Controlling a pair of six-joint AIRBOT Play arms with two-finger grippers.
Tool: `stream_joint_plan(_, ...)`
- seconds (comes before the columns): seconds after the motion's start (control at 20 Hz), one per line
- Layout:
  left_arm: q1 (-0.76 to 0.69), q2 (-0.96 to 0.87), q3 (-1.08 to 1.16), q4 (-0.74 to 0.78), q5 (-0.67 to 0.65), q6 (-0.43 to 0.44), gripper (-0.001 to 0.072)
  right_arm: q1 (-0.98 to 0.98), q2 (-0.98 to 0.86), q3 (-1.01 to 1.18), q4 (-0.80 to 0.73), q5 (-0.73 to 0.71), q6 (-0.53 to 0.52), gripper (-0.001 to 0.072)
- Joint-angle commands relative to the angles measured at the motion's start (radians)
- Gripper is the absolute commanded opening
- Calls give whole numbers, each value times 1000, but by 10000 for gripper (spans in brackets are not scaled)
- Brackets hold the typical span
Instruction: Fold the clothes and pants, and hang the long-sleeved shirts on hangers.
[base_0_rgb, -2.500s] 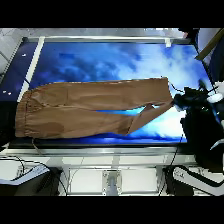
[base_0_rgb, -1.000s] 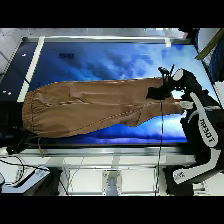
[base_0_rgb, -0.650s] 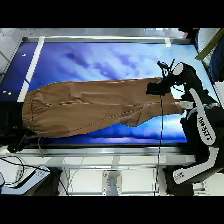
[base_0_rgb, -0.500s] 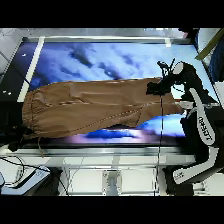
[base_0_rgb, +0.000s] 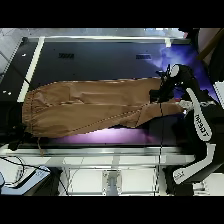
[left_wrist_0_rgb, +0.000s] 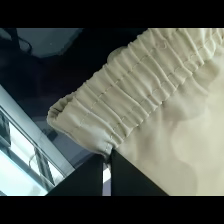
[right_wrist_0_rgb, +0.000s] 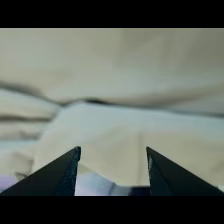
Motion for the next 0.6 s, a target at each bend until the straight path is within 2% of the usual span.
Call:
stream_joint_plan(0.0,0,0,0,0,3,0,25,18,-34,0,-21,61,-23,454)
stream_joint_plan(0.3,0,0,0,0,3,1,24,95,-116,0,-24,18,-36,438)
stream_joint_plan(0.35,0,0,0,1,0,1,25,101,-120,0,-25,9,-36,307)
stream_joint_plan(0.4,0,0,0,1,-2,1,25,101,-120,0,-25,5,-36,97)
stream_joint_plan(0.45,0,0,0,1,-4,1,25,101,-120,6,-26,15,-36,16)
stream_joint_plan(0.55,0,2,2,2,-4,1,25,94,-116,43,-53,58,-36,16)
